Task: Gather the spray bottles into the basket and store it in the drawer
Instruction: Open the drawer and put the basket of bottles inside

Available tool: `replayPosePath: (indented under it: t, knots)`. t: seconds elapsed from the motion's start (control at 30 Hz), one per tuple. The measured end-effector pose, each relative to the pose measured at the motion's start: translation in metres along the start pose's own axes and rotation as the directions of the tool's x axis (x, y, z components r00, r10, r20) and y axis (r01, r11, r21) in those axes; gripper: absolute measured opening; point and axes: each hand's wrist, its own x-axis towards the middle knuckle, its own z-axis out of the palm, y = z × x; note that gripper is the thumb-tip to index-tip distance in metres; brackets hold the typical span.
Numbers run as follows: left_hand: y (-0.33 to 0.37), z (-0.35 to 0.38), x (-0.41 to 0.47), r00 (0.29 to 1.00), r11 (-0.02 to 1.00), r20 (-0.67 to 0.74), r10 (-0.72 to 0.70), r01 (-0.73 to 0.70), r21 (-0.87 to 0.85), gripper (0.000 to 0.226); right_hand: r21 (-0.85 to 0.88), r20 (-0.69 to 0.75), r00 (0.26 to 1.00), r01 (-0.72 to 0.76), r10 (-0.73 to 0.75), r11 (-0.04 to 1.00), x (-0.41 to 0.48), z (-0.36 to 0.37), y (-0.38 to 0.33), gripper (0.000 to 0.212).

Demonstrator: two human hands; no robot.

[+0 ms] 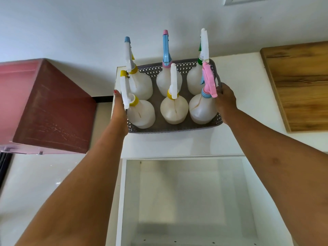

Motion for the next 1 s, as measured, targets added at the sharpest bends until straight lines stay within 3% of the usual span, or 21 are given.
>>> replayPosePath:
  t: [0.07, 0.13, 0.3, 0.43, 0.53, 0.73, 1.0]
  knots:
    - [-0.006, -0.003, -0.004, 1.0, 1.0, -0.024, 0.0, -0.001, -0.014, 0.096, -0.012, 0.003, 1.0, 0.022, -0.022, 1.0, 0.001, 0.0, 0.004, 0.013]
    - [-0.01, -0.004, -0.01, 0.999, 0.999, -0.036, -0.006, 0.005, -0.039, 0.098, -0.015, 0.007, 0.999, 0.042, -0.042, 0.999, -0.002, -0.002, 0.01, 0.016]
    - [-0.017, -0.006, -0.036, 0.995, 0.994, -0.053, 0.082, -0.086, -0.067, 0.066, 0.027, -0.006, 0.999, 0.049, -0.049, 0.998, -0.023, -0.016, 0.024, 0.025]
    - [-0.03, -0.012, -0.068, 0.99, 0.989, -0.045, 0.13, -0.133, -0.058, 0.063, 0.056, -0.047, 0.998, 0.05, -0.047, 0.997, -0.054, -0.033, 0.031, 0.027]
    - [-0.049, -0.025, -0.092, 0.989, 0.984, 0.01, 0.145, -0.143, -0.103, 0.067, 0.043, -0.056, 0.996, 0.07, -0.067, 0.997, -0.092, -0.049, 0.041, 0.017]
    - [-0.106, -0.054, -0.172, 0.989, 0.984, 0.026, 0.143, -0.139, -0.109, 0.063, 0.034, -0.092, 0.993, 0.079, -0.076, 0.996, -0.198, -0.072, 0.059, 0.03]
    - [-0.185, -0.103, -0.252, 0.999, 0.997, 0.013, 0.044, -0.043, -0.069, 0.058, 0.026, -0.087, 0.994, -0.068, 0.07, 0.997, -0.328, -0.074, 0.125, 0.032]
